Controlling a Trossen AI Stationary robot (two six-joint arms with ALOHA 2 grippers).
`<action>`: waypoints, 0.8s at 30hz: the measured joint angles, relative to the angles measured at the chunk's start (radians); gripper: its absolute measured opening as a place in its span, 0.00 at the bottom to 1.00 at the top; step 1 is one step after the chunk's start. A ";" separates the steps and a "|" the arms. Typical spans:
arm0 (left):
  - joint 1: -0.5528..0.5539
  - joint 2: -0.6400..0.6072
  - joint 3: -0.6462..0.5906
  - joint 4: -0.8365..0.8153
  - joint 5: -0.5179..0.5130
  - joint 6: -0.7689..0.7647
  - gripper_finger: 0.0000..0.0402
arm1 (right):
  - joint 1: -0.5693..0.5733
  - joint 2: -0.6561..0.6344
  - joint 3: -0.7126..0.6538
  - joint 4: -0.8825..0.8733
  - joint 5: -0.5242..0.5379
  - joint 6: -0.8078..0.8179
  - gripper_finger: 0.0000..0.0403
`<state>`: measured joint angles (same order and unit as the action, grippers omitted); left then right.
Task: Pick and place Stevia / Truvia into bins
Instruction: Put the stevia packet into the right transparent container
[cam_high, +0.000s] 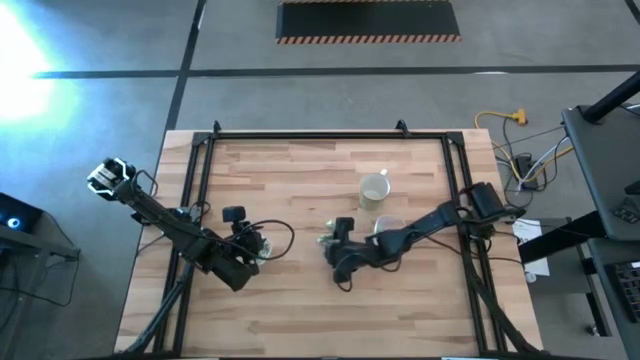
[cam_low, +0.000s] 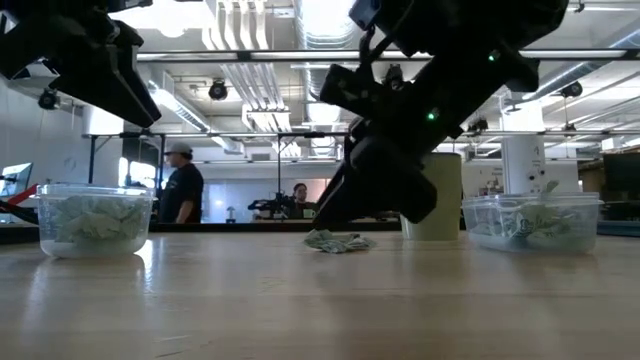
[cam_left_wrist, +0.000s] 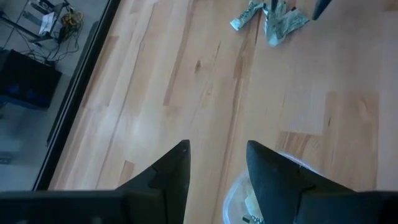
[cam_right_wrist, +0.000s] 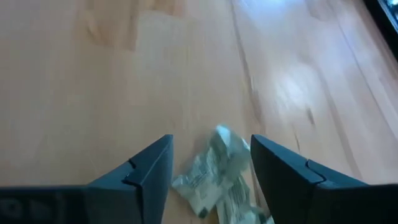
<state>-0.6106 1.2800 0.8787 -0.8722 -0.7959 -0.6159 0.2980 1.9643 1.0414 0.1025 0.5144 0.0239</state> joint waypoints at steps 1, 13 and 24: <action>0.000 0.000 0.000 0.000 0.000 0.000 0.35 | -0.001 0.001 0.008 -0.023 0.008 0.012 0.51; 0.000 0.000 -0.001 0.006 -0.002 -0.001 0.35 | -0.039 0.001 0.001 -0.048 -0.025 0.155 0.53; 0.000 0.000 -0.001 0.018 -0.002 0.001 0.35 | -0.053 0.001 -0.006 -0.041 -0.036 0.185 0.53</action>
<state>-0.6106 1.2800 0.8776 -0.8541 -0.7978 -0.6145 0.2447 1.9656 1.0359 0.0614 0.4784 0.2093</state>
